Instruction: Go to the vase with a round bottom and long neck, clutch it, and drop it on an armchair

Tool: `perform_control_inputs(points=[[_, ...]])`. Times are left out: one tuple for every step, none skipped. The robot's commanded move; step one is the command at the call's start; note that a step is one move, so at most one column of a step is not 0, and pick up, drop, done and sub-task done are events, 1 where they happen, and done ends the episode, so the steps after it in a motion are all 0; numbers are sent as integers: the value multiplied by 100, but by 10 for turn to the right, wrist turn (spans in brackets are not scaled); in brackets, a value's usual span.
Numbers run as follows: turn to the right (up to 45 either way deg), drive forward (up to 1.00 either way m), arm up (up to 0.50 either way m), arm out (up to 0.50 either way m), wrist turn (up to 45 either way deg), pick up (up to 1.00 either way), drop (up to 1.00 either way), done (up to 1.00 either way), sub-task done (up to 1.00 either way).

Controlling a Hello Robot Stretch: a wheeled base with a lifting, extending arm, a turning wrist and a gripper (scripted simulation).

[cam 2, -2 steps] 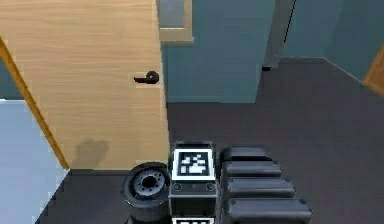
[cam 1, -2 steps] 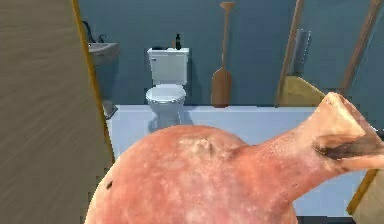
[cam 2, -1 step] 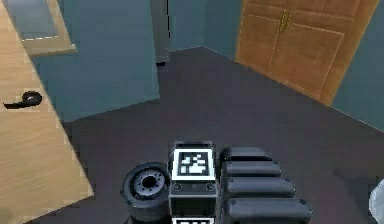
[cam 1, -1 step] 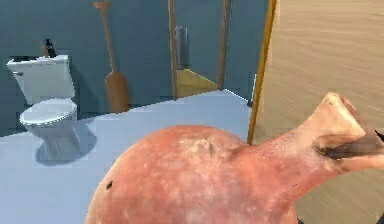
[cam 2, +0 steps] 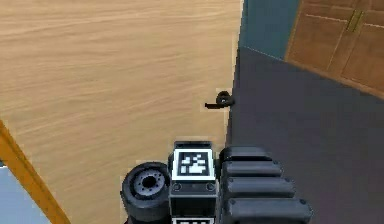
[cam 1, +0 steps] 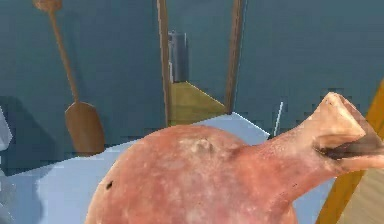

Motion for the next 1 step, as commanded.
perform_control_inputs(points=[[0,45,0,0,0,0,0,0,0]])
